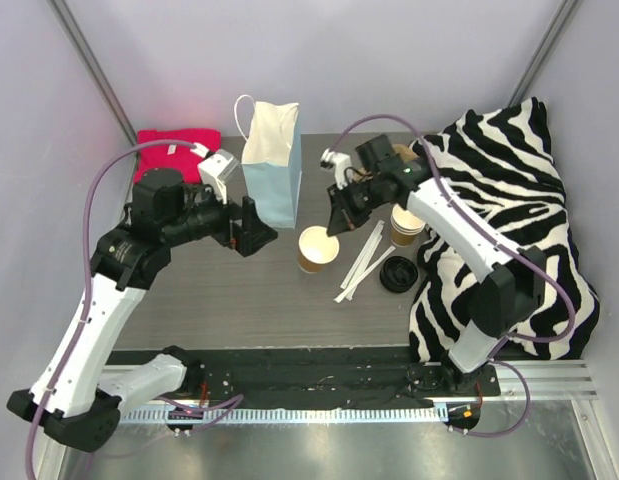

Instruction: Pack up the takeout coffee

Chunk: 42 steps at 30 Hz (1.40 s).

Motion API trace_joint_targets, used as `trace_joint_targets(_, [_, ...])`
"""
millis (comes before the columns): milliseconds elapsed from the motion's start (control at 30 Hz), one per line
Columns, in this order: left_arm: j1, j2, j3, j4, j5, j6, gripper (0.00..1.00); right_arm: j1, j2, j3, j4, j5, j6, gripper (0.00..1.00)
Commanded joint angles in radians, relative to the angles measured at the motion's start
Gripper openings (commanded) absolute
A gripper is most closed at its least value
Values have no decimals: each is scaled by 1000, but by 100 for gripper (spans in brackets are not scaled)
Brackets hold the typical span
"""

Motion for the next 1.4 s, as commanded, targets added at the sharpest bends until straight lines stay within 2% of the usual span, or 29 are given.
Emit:
trace_joint_targets(0, [133, -42, -63, -93, -5, 36, 100, 86, 38, -43, 146, 107, 48, 1])
trace_joint_targets(233, [305, -41, -117, -138, 34, 25, 100, 213, 132, -89, 194, 236, 65, 2])
trace_joint_targets(433, [412, 17, -149, -123, 121, -47, 100, 232, 184, -114, 217, 305, 65, 6])
trace_joint_targets(700, [433, 39, -215, -42, 147, -116, 100, 232, 200, -119, 224, 347, 61, 9])
trace_joint_targets(767, [433, 45, -226, -32, 149, -130, 100, 232, 193, -125, 221, 345, 59, 14])
trace_joint_targets(900, [433, 50, -240, -12, 147, -139, 100, 232, 170, -132, 221, 330, 56, 35])
trace_joint_targets(967, [433, 50, -247, -8, 150, -139, 100, 230, 151, -122, 215, 322, 54, 38])
trace_joint_targets(1067, [433, 56, -255, -8, 156, -138, 100, 230, 123, -99, 195, 309, 45, 50])
trace_joint_targets(1167, [433, 56, -260, -14, 166, -121, 100, 215, 74, -63, 149, 298, 6, 67])
trace_joint_targets(1333, [433, 56, -252, -21, 170, -98, 100, 135, -29, -81, -12, 302, -132, 69])
trace_joint_targets(1367, [433, 57, -251, -18, 175, -99, 100, 79, -50, -105, -30, 304, -149, 68])
